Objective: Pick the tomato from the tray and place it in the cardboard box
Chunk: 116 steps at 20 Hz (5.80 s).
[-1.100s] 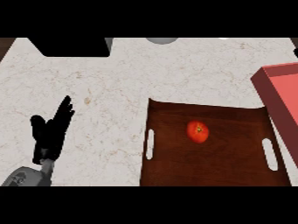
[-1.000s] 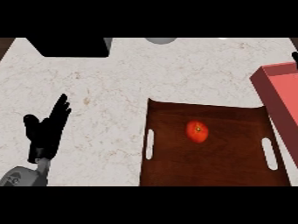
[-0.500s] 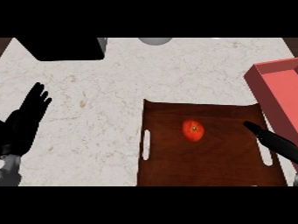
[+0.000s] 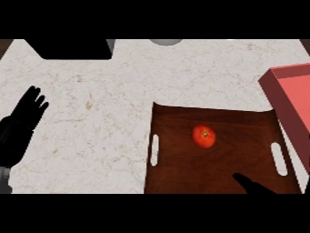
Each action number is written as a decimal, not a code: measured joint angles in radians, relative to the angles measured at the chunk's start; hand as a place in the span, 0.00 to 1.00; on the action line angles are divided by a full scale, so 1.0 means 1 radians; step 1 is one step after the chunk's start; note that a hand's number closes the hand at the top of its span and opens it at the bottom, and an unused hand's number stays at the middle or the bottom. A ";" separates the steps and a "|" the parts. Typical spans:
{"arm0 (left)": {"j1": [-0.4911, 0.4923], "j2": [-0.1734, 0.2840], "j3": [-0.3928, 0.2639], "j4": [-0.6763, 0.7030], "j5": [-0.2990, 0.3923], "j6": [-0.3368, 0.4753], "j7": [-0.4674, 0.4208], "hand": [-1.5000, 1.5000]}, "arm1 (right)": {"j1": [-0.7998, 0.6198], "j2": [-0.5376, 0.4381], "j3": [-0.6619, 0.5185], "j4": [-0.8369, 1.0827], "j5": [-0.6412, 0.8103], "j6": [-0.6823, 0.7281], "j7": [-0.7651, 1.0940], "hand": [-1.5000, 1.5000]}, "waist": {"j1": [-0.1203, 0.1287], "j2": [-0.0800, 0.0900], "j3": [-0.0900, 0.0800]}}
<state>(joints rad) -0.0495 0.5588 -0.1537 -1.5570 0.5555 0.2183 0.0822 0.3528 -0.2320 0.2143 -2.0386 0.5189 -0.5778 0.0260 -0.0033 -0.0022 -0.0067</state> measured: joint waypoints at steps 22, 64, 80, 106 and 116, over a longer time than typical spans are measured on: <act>0.000 -0.008 0.027 -0.041 -0.008 -0.028 0.047 0.50 | -0.412 0.132 0.178 -0.021 0.330 0.775 1.051 0.00 | 0.022 0.005 0.005; 0.031 -0.142 0.174 -0.055 -0.152 -0.146 0.112 0.50 | -0.597 0.225 0.117 0.311 0.367 0.850 1.038 0.00 | 0.006 0.002 0.007; 0.047 -0.190 0.212 -0.106 -0.200 -0.175 0.152 0.50 | -0.603 0.226 0.121 0.461 0.343 0.812 1.021 0.00 | 0.008 0.002 0.007; 0.020 -0.272 0.293 -0.084 -0.279 -0.262 0.176 0.50 | -0.813 0.095 -0.067 0.786 0.344 0.846 0.748 1.00 | 0.011 0.004 0.007; 0.040 -0.284 0.319 -0.104 -0.283 -0.288 0.186 0.50 | -0.908 0.045 -0.098 0.857 0.425 0.819 0.707 1.00 | 0.008 0.002 0.007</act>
<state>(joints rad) -0.0092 0.2747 0.1651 -1.6614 0.2729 -0.0697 0.2685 -0.5553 -0.1871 0.1167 -1.1813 0.9436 0.2413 0.7329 0.0045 -0.0002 0.0001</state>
